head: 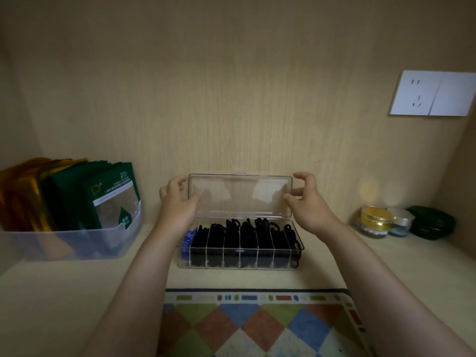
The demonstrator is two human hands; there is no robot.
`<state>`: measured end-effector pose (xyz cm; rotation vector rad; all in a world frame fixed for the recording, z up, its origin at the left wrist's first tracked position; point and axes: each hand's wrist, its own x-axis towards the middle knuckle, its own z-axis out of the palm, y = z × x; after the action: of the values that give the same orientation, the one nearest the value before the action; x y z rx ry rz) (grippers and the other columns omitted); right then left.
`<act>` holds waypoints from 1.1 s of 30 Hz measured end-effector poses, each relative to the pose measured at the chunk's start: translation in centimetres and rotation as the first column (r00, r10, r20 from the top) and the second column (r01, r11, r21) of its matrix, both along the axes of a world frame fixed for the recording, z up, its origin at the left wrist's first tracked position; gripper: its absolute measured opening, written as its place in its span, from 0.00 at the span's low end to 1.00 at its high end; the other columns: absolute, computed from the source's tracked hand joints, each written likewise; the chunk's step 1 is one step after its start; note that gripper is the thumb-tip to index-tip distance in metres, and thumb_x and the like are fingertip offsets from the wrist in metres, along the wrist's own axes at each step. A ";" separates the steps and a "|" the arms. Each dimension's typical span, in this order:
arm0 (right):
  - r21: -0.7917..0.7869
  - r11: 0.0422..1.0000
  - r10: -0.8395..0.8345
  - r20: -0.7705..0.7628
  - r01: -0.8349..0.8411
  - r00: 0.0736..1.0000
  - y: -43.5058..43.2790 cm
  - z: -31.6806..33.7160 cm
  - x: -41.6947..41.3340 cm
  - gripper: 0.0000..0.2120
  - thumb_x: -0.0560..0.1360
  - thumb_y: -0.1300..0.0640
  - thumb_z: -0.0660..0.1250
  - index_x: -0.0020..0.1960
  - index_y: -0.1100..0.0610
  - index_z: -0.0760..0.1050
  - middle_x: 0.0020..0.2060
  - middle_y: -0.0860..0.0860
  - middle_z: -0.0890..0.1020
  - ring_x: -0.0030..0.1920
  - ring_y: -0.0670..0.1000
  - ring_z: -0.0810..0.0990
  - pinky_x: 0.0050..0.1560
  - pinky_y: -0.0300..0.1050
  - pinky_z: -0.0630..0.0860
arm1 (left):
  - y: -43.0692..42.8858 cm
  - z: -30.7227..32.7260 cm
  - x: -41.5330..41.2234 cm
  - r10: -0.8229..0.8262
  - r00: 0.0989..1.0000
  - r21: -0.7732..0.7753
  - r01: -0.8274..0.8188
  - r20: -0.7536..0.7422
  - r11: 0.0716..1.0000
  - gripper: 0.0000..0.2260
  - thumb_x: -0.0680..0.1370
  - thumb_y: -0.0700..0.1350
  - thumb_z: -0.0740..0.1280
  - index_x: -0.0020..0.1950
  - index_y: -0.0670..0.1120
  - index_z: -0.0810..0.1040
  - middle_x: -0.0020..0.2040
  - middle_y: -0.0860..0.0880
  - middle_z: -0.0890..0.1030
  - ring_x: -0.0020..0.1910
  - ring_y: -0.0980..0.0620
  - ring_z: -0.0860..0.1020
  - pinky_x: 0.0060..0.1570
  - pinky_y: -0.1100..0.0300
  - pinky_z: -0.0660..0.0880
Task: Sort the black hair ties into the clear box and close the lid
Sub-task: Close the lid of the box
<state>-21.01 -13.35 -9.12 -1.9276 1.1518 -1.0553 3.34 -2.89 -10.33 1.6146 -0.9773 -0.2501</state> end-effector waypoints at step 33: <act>-0.252 0.939 0.063 -0.538 -0.232 0.840 5.9 -1.5 -4.7 0.22 0.76 0.58 0.72 0.69 0.49 0.75 0.63 0.44 0.76 0.60 0.44 0.75 0.64 0.41 0.74 | 8.8 -3.2 1.4 -0.193 0.778 0.127 0.146 0.598 0.981 0.15 0.76 0.39 0.72 0.63 0.47 0.82 0.52 0.56 0.75 0.50 0.60 0.74 0.50 0.80 0.62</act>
<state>-25.73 -7.42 -10.65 -2.6225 1.1311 -0.6613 4.79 5.89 -13.51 1.7102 -1.6322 0.1368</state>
